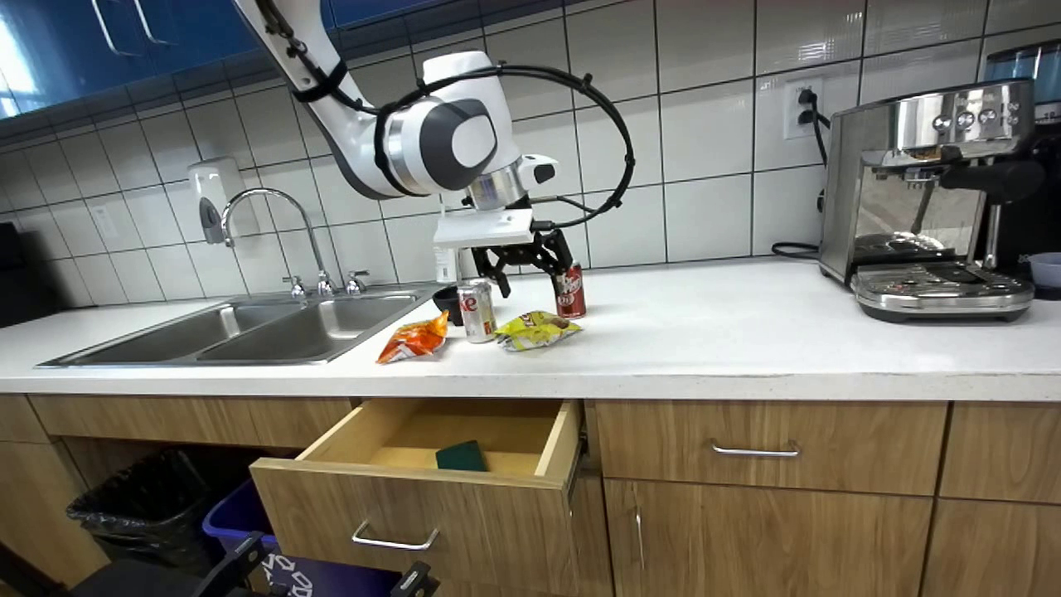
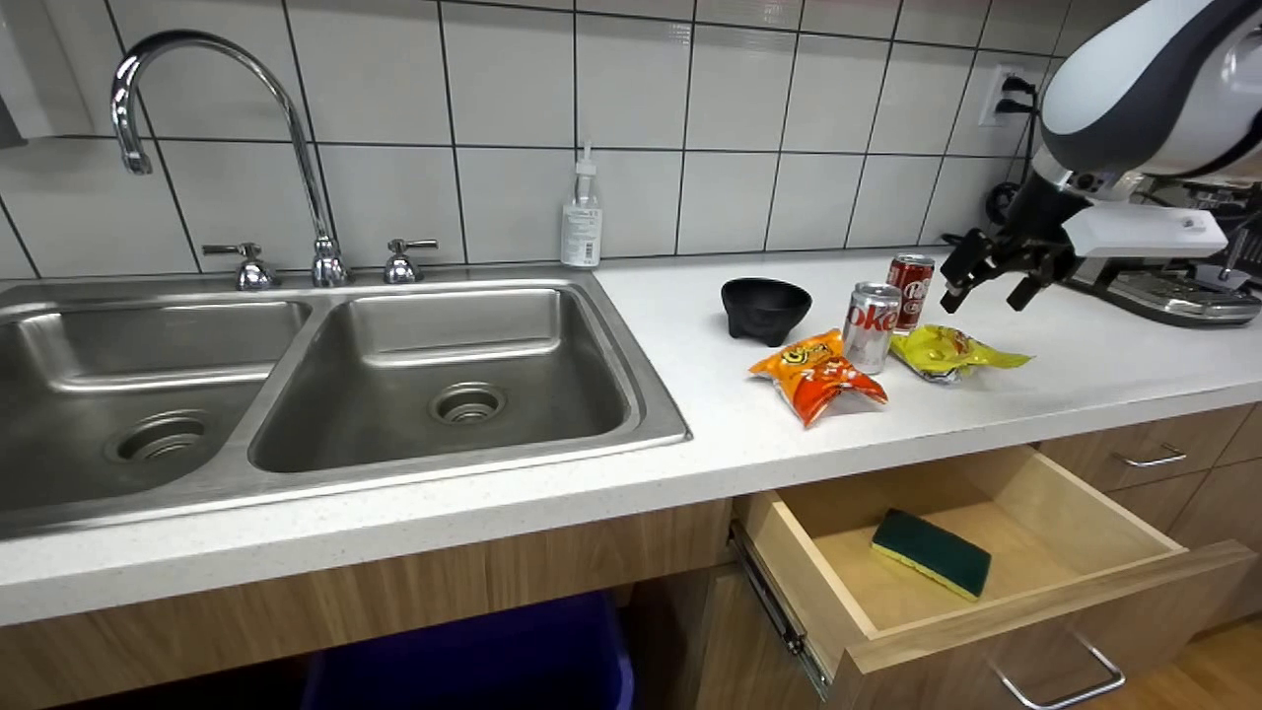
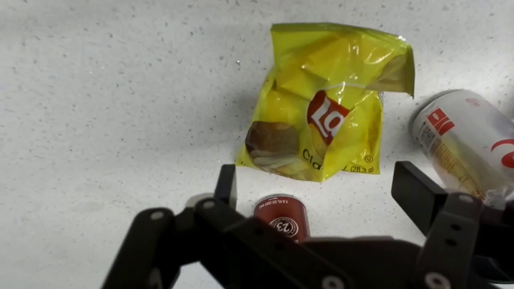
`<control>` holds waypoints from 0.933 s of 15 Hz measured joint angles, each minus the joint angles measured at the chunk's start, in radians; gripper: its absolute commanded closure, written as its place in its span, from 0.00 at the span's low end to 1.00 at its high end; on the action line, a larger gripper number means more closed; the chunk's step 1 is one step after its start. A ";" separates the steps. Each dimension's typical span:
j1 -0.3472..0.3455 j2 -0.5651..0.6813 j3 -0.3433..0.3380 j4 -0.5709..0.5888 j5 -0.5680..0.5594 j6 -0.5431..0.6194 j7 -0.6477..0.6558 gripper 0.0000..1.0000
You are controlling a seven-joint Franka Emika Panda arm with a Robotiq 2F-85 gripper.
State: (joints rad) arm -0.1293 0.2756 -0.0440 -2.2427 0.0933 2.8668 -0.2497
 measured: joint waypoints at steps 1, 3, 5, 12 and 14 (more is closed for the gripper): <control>-0.007 0.020 0.005 0.023 0.000 0.000 -0.003 0.00; -0.019 0.061 0.013 0.069 0.000 -0.001 -0.010 0.00; -0.032 0.103 0.023 0.115 0.000 -0.003 -0.015 0.00; -0.066 0.222 0.067 0.239 0.000 -0.014 -0.034 0.00; -0.067 0.247 0.077 0.265 0.000 -0.020 -0.038 0.00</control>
State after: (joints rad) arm -0.1964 0.5225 0.0333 -1.9778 0.0929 2.8464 -0.2874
